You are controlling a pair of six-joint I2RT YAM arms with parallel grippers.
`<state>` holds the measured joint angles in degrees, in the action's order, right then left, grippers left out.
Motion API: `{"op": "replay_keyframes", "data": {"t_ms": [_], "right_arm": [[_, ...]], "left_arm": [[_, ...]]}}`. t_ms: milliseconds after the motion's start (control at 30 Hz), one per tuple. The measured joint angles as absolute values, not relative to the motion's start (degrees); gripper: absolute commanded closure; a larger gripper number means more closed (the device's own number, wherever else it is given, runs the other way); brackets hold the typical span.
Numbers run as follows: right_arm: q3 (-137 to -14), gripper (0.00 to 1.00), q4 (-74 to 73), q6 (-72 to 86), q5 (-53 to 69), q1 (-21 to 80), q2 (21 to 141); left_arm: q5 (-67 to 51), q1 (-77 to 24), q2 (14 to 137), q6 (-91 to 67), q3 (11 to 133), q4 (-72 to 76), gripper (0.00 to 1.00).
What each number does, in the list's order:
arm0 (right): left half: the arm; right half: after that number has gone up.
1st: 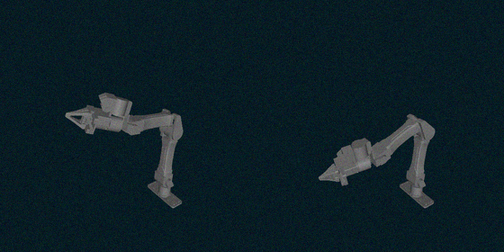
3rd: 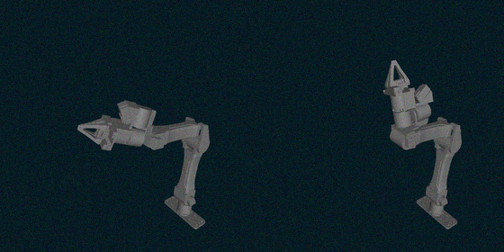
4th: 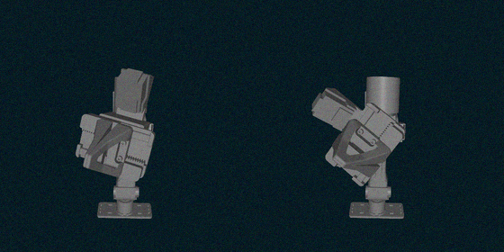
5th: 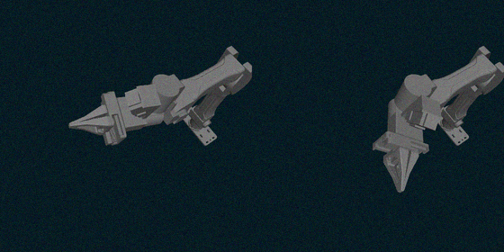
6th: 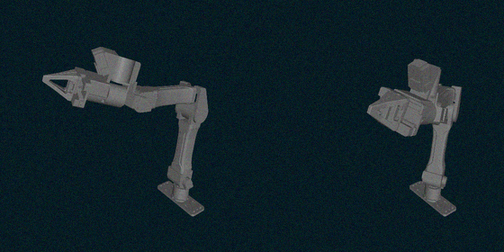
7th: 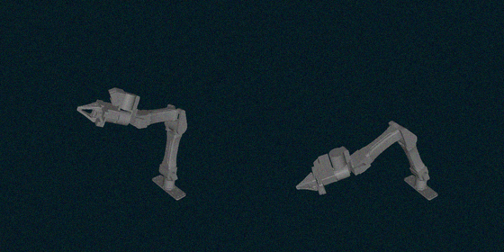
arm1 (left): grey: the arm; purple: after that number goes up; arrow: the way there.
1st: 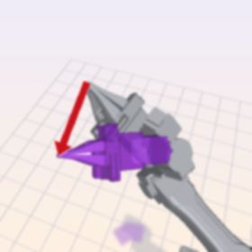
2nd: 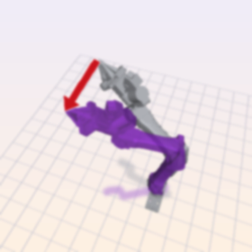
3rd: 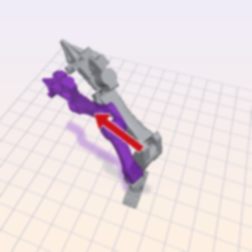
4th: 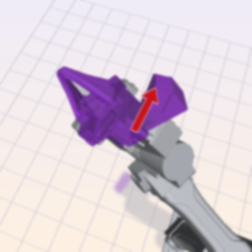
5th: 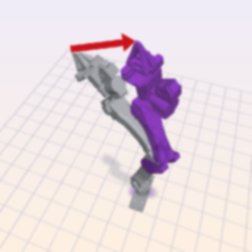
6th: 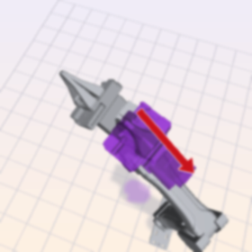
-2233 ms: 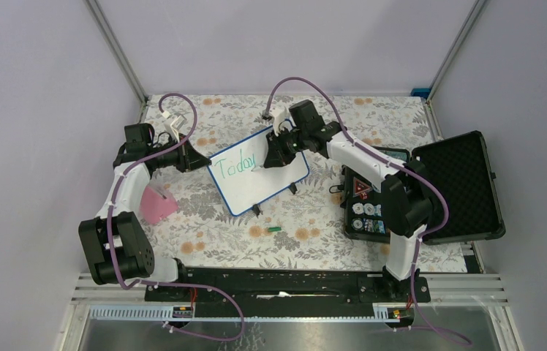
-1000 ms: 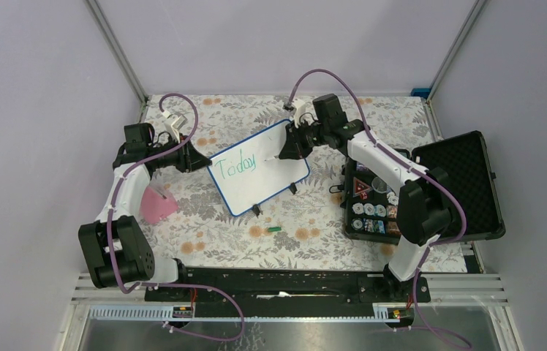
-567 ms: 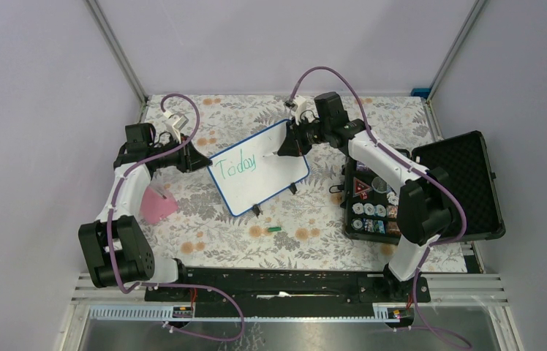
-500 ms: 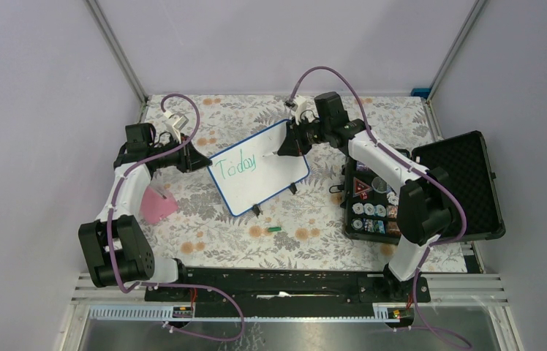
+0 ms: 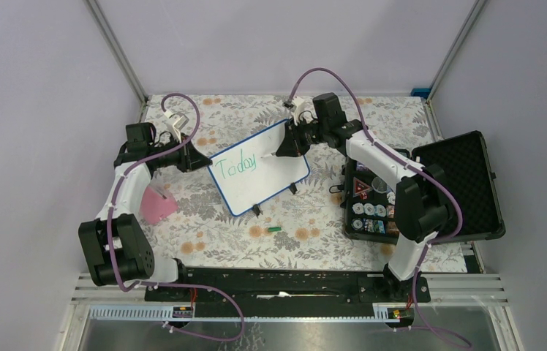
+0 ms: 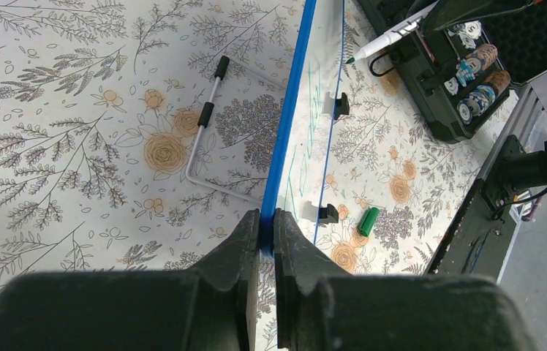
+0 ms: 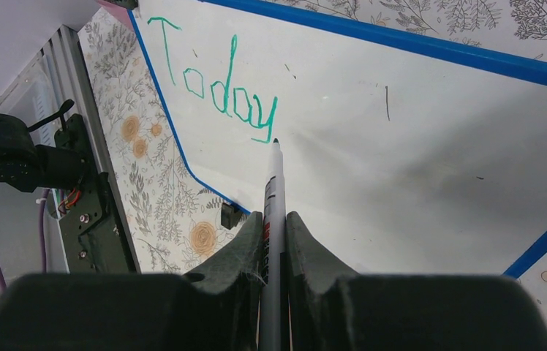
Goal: Write a sentence on the whiteboard
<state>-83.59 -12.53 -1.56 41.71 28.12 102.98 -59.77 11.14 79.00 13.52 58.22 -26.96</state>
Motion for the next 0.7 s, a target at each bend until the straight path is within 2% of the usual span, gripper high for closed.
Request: {"op": "replay_keyframes", "data": {"t_ms": [467, 600, 700], "right_arm": [[-84.29, 1.0, -12.45, -2.76, 44.69, 28.12, 103.35], [-84.38, 1.0, -12.82, -3.88, 44.45, 28.12, 103.35], [-84.64, 1.0, -13.26, -5.08, 43.99, 28.1, 103.35]], "left_arm": [[-59.81, 10.39, 84.18, 17.98, 64.66, -32.47, 0.99], [-60.12, 10.33, 86.13, 20.49, 67.31, -35.33, 0.7], [-60.01, 10.28, 87.05, 22.52, 69.17, -36.88, 0.66]]}}
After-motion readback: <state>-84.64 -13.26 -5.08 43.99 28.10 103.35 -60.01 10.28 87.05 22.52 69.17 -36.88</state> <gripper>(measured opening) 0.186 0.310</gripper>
